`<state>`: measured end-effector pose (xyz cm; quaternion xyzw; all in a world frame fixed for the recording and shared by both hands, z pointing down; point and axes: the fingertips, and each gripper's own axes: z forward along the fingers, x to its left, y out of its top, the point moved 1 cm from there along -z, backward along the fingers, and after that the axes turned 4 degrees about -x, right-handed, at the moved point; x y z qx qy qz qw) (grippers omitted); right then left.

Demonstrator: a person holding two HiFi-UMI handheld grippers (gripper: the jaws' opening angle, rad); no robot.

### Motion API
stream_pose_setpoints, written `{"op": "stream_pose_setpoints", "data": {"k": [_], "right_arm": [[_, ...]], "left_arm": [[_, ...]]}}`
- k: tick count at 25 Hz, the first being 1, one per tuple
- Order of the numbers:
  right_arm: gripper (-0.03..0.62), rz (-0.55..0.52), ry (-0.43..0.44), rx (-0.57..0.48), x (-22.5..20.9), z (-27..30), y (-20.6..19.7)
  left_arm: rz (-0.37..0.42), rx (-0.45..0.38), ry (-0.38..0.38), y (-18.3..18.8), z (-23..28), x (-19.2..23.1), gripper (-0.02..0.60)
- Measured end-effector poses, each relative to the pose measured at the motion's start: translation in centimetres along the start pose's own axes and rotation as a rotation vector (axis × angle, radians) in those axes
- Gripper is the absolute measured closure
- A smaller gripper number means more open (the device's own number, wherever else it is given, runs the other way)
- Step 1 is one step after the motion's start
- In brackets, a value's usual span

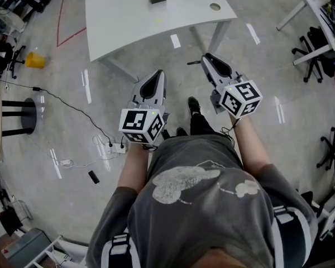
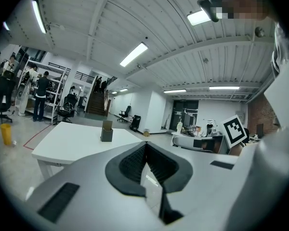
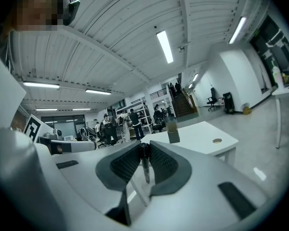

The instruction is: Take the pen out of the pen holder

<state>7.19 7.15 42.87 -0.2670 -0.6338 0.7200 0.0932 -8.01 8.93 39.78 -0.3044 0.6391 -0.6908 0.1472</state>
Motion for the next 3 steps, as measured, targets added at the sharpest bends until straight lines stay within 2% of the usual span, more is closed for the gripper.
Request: {"op": "stream_pose_setpoints", "data": {"k": [3], "right_arm": [[0.531,0.005,-0.002,-0.005,0.45,-0.53,-0.06]], "left_arm": [[0.000,-0.007,-0.002,0.11,-0.54,-0.39,0.573]]}}
